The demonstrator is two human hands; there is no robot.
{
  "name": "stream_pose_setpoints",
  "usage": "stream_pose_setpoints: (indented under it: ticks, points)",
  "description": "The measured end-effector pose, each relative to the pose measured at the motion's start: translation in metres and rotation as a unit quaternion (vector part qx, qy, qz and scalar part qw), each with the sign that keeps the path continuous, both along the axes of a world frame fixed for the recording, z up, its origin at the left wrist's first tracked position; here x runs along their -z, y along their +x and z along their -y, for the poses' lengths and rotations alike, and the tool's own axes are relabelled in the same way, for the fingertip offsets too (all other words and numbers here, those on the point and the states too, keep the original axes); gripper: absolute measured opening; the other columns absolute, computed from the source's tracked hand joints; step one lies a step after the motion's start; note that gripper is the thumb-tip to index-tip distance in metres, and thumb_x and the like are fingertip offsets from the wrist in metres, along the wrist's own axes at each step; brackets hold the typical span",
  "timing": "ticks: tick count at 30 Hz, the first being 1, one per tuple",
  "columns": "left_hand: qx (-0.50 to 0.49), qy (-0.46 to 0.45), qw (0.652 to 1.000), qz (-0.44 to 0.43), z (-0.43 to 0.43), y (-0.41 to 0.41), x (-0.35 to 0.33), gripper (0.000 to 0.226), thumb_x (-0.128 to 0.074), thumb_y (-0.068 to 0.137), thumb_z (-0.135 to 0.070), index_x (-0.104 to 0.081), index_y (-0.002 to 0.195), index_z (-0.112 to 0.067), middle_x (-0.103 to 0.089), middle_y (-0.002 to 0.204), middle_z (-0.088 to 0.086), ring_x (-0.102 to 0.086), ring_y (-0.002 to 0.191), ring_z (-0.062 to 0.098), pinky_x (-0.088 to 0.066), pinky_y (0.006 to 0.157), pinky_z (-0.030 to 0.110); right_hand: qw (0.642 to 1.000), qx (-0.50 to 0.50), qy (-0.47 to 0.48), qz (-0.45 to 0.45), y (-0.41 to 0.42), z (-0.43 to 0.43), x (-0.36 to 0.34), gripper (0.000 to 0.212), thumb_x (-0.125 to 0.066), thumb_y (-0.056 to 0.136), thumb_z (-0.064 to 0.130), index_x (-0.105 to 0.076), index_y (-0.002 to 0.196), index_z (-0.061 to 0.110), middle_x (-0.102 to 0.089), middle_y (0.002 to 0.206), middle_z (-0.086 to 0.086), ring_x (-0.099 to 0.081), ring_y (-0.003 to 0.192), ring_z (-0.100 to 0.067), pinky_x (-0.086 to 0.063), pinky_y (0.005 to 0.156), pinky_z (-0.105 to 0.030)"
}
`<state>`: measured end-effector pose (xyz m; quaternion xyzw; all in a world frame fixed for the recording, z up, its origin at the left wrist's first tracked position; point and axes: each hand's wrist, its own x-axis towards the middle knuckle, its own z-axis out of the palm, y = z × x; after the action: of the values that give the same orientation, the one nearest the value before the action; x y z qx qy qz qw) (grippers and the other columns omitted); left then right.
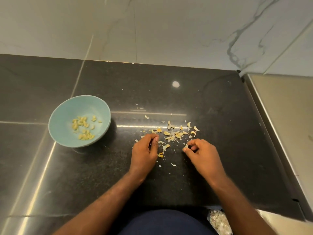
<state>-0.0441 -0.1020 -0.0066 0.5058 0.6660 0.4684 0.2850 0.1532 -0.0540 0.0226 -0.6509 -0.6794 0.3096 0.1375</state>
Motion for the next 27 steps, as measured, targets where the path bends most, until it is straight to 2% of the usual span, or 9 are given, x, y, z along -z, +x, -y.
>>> stream_pose_setpoints:
  ticks: [3, 7, 9, 12, 15, 20, 23, 25, 27]
  points:
    - [-0.01, 0.008, 1.0, -0.021, 0.001, 0.001, -0.001, 0.011, -0.058, 0.099, -0.016, -0.068, 0.103, -0.019, -0.062, 0.072, -0.006, -0.058, 0.065, 0.015, -0.051, 0.06, 0.039, 0.998, -0.048, 0.023, 0.04, -0.006, -0.003, 0.003, 0.002, -0.065, 0.096, 0.025, -0.067, 0.096, 0.026, -0.056, 0.088, 0.013, -0.053, 0.075, -0.002, -0.037, 0.063, -0.014]
    - [-0.021, -0.009, 0.999, -0.049, 0.001, 0.003, -0.004, 0.011, -0.058, 0.099, -0.017, -0.068, 0.102, -0.016, -0.059, 0.069, -0.009, -0.055, 0.064, 0.013, -0.049, 0.058, 0.038, 0.997, -0.073, -0.012, 0.026, -0.006, -0.009, 0.004, 0.012, -0.055, 0.101, 0.021, -0.061, 0.091, 0.024, -0.059, 0.089, 0.009, -0.055, 0.079, -0.006, -0.043, 0.068, -0.026]
    - [-0.025, -0.018, 0.998, -0.06, 0.0, 0.004, -0.006, 0.012, -0.057, 0.1, -0.017, -0.068, 0.104, -0.015, -0.059, 0.07, -0.009, -0.054, 0.064, 0.011, -0.05, 0.059, 0.037, 0.996, -0.041, -0.044, -0.064, -0.005, -0.01, 0.003, 0.015, -0.053, 0.102, 0.017, -0.061, 0.09, 0.023, -0.063, 0.087, 0.004, -0.06, 0.078, -0.011, -0.049, 0.069, -0.029]
    - [-0.031, -0.035, 0.996, -0.079, -0.001, 0.005, -0.007, 0.016, -0.057, 0.099, -0.014, -0.067, 0.112, -0.013, -0.062, 0.08, -0.01, -0.056, 0.069, 0.005, -0.054, 0.066, 0.033, 0.976, 0.016, -0.087, -0.199, -0.006, -0.01, 0.0, 0.017, -0.056, 0.099, 0.008, -0.065, 0.093, 0.021, -0.068, 0.087, -0.001, -0.065, 0.074, -0.011, -0.055, 0.067, -0.025]
    - [-0.045, -0.02, 0.991, -0.123, -0.001, 0.007, -0.003, 0.021, -0.06, 0.096, -0.009, -0.064, 0.117, -0.011, -0.063, 0.095, -0.006, -0.058, 0.078, 0.006, -0.055, 0.073, 0.033, 0.956, 0.018, -0.113, -0.27, -0.01, -0.012, 0.0, 0.022, -0.06, 0.096, 0.001, -0.067, 0.099, 0.021, -0.07, 0.092, -0.004, -0.069, 0.08, -0.017, -0.057, 0.071, -0.024]
    - [-0.023, -0.002, 0.979, -0.203, 0.003, 0.015, -0.007, 0.021, -0.062, 0.092, -0.012, -0.066, 0.112, -0.01, -0.065, 0.105, -0.001, -0.052, 0.068, 0.006, -0.05, 0.062, 0.022, 0.933, 0.005, -0.148, -0.328, -0.012, -0.011, -0.006, 0.014, -0.065, 0.094, 0.002, -0.07, 0.101, 0.013, -0.073, 0.089, -0.008, -0.072, 0.079, -0.018, -0.059, 0.07, -0.025]
    - [-0.004, -0.005, 0.991, -0.13, 0.011, 0.028, -0.024, 0.022, -0.06, 0.093, -0.026, -0.068, 0.111, -0.016, -0.065, 0.099, -0.008, -0.057, 0.073, 0.007, -0.051, 0.064, 0.022, 0.937, -0.049, -0.125, -0.324, -0.01, -0.009, -0.011, 0.007, -0.068, 0.093, 0.009, -0.072, 0.095, 0.014, -0.073, 0.082, -0.003, -0.071, 0.074, -0.016, -0.057, 0.065, -0.025]
    - [0.006, -0.036, 0.999, -0.029, 0.017, 0.037, -0.039, 0.016, -0.063, 0.095, -0.028, -0.069, 0.108, -0.021, -0.067, 0.096, -0.013, -0.062, 0.078, 0.009, -0.054, 0.067, 0.025, 0.944, -0.1, -0.097, -0.298, -0.007, -0.006, -0.016, 0.006, -0.067, 0.094, 0.014, -0.071, 0.092, 0.018, -0.071, 0.08, 0.001, -0.068, 0.073, -0.011, -0.056, 0.064, -0.025]
    - [0.001, -0.077, 0.995, 0.07, 0.019, 0.043, -0.055, 0.011, -0.066, 0.095, -0.025, -0.071, 0.104, -0.022, -0.071, 0.092, -0.006, -0.065, 0.073, 0.01, -0.054, 0.063, 0.025, 0.949, -0.145, -0.062, -0.273, -0.005, -0.004, -0.025, 0.007, -0.065, 0.095, 0.018, -0.069, 0.09, 0.022, -0.068, 0.078, 0.003, -0.066, 0.074, -0.01, -0.056, 0.067, -0.025]
